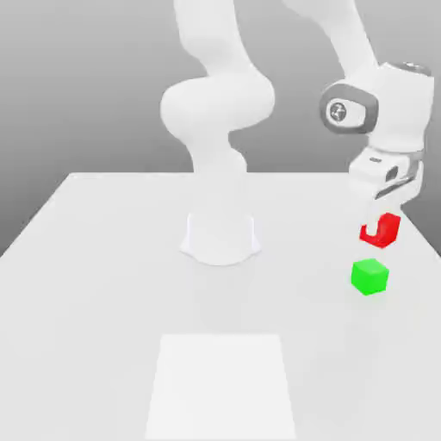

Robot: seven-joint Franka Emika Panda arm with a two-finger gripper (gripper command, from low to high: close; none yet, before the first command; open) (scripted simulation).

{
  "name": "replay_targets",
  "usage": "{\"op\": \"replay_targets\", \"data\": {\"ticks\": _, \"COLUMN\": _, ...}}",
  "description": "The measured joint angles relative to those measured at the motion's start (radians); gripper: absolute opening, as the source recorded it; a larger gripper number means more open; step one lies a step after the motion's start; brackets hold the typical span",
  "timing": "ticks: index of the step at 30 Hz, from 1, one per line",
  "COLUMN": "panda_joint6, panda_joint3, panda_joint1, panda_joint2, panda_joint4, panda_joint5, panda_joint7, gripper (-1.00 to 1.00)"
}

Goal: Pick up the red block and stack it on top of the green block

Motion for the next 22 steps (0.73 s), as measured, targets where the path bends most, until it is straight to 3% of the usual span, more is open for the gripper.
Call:
{"op": "replay_targets", "data": {"ticks": 5, "panda_joint6": 0.120, "panda_joint3": 0.027, "panda_joint1": -0.056, "panda_joint2": 0.126, "panda_joint4": 0.002, "panda_joint5": -0.126, "panda_joint7": 0.088, "gripper": -1.00}}
{"op": "replay_targets", "data": {"ticks": 8, "panda_joint6": 0.199, "panda_joint3": 0.009, "panda_joint1": -0.076, "panda_joint2": 0.214, "panda_joint4": 0.001, "panda_joint5": -0.254, "panda_joint7": 0.177, "gripper": -1.00}}
{"op": "replay_targets", "data": {"ticks": 9, "panda_joint6": 0.218, "panda_joint3": 0.000, "panda_joint1": -0.077, "panda_joint2": 0.236, "panda_joint4": 0.001, "panda_joint5": -0.293, "panda_joint7": 0.204, "gripper": 1.00}}
{"op": "replay_targets", "data": {"ticks": 15, "panda_joint6": 0.228, "panda_joint3": -0.004, "panda_joint1": -0.082, "panda_joint2": 0.247, "panda_joint4": 0.000, "panda_joint5": -0.312, "panda_joint7": 0.217, "gripper": 1.00}}
{"op": "replay_targets", "data": {"ticks": 22, "panda_joint6": 0.081, "panda_joint3": -0.015, "panda_joint1": -0.007, "panda_joint2": 0.087, "panda_joint4": 0.001, "panda_joint5": -0.097, "panda_joint7": 0.068, "gripper": 1.00}}
